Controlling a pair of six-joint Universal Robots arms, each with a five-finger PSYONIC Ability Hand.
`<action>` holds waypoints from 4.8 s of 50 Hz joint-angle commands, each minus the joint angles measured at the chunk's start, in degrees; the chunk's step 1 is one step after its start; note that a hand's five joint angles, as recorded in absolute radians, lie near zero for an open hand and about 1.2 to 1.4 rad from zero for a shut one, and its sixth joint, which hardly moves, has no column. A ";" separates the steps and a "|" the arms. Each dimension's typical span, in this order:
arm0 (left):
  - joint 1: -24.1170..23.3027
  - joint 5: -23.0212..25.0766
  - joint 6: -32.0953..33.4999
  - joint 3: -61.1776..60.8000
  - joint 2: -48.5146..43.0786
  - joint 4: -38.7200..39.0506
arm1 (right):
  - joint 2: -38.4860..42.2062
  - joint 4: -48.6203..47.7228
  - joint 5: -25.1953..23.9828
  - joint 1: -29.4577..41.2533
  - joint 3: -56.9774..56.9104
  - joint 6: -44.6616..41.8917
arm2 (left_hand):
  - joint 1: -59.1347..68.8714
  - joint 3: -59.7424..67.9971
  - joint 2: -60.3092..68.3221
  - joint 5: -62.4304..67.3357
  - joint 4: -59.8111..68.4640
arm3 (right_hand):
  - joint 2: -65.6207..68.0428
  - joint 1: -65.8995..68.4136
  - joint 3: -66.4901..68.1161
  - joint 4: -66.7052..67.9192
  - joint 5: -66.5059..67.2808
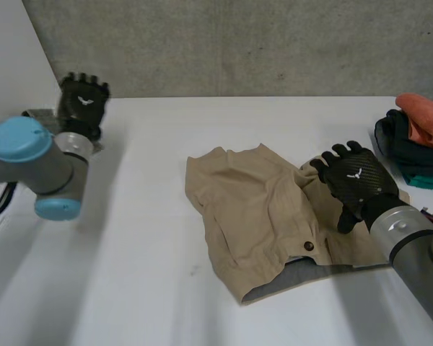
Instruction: Fold the laundry.
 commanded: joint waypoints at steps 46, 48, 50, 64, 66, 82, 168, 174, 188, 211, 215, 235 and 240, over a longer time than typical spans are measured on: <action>-15.06 7.39 -5.23 11.18 2.06 -14.60 | 10.16 -10.71 5.13 5.25 -14.74 -0.21 | 59.72 60.46 60.53 61.70 60.92 | 67.60 66.94 68.13 67.94 67.40; -15.06 6.85 -6.64 10.47 4.88 -14.60 | 10.16 -10.71 5.13 5.16 -18.36 -0.21 | 59.72 60.46 60.53 61.70 60.92 | 67.60 66.94 68.13 67.94 67.40; -15.23 6.50 -8.57 8.72 9.44 -14.52 | 10.16 -10.88 5.22 5.16 -24.22 -0.13 | 59.72 60.46 60.53 61.70 60.92 | 67.60 66.94 68.13 67.94 67.40; -22.79 1.14 -14.74 -0.69 23.09 -14.69 | 16.22 -15.54 2.42 4.64 -42.90 14.37 | 59.72 60.46 60.53 61.70 60.92 | 67.60 66.94 68.13 67.94 67.40; -24.20 1.05 -14.65 -2.62 21.52 -14.78 | 18.41 -16.25 1.01 4.64 -42.72 14.73 | 59.72 60.46 60.53 61.70 60.92 | 67.60 66.94 68.13 67.94 67.40; -26.22 -4.05 -15.09 -13.70 14.21 -19.44 | 25.19 3.60 0.47 1.30 -35.07 9.11 | 14.32 15.07 15.13 16.31 15.53 | 15.04 14.38 15.58 15.38 14.84; -13.21 5.97 -25.37 -2.63 6.74 -27.88 | 43.46 4.67 4.43 7.54 -45.27 19.13 | 59.72 60.46 60.53 61.70 60.92 | 25.93 25.26 26.46 26.27 25.73; -13.13 4.75 -25.28 -1.22 8.76 -27.88 | 44.00 8.54 7.68 7.62 -49.92 13.07 | 59.72 60.46 60.53 61.70 60.92 | 67.60 66.93 68.13 67.94 67.40; -12.33 3.95 -26.07 2.91 28.79 -27.52 | 12.63 11.17 8.82 6.92 -48.17 7.17 | 59.72 60.46 60.53 61.70 60.92 | 67.60 66.94 68.13 67.94 67.40; -12.51 3.95 -24.14 -8.79 28.56 -27.70 | 12.96 36.23 -0.76 0.68 -48.43 5.76 | 59.72 60.46 60.53 61.70 60.92 | 67.60 66.94 68.13 67.94 67.40; -12.51 3.95 -21.42 -0.54 19.41 -26.56 | 19.37 30.09 0.65 1.03 -52.55 6.64 | 59.72 60.46 60.53 61.70 60.92 | 67.60 66.94 68.13 67.94 67.40; -12.78 0.18 -20.80 3.56 25.10 2.28 | 19.39 -15.46 6.99 3.49 -56.88 17.45 | 59.72 60.46 60.53 61.70 60.92 | 67.60 66.94 68.13 67.94 67.40; -12.78 0.00 -20.63 -7.79 27.66 -0.98 | 19.12 -11.69 4.79 3.14 -52.13 17.28 | 59.72 60.46 60.53 61.70 60.92 | 67.60 66.94 68.13 67.94 67.40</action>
